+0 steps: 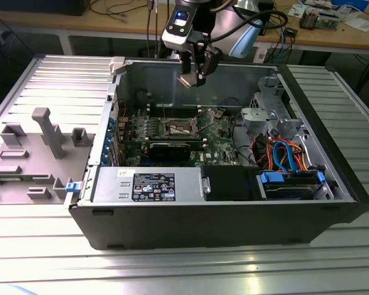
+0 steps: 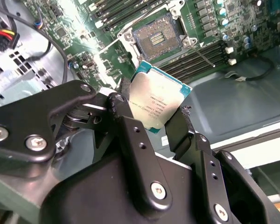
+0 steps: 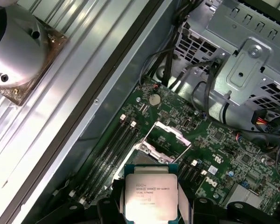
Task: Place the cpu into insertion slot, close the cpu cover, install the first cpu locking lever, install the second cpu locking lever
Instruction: 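Place the cpu into insertion slot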
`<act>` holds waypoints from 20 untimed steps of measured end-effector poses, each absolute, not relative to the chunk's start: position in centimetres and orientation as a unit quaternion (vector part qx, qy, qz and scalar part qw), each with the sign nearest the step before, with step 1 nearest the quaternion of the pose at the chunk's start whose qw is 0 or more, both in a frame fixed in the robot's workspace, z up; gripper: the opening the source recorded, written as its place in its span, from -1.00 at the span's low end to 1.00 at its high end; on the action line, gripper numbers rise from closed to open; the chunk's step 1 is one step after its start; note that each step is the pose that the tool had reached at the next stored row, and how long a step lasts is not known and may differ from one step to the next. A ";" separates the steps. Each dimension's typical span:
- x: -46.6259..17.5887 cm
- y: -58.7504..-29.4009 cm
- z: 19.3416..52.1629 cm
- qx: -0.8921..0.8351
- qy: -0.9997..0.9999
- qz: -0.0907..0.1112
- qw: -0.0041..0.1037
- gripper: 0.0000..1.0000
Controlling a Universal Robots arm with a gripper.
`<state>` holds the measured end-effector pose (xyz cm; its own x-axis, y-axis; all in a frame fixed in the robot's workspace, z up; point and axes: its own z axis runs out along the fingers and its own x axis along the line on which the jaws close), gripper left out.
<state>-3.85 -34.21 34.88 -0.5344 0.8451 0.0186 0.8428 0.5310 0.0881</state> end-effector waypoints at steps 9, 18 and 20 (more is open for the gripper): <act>-4.0 -34.2 34.9 0.484 0.874 0.043 0.013 0.08; -4.0 -34.2 34.8 0.488 0.872 0.043 0.013 0.08; -4.0 -34.2 34.8 0.490 0.871 0.043 0.014 0.08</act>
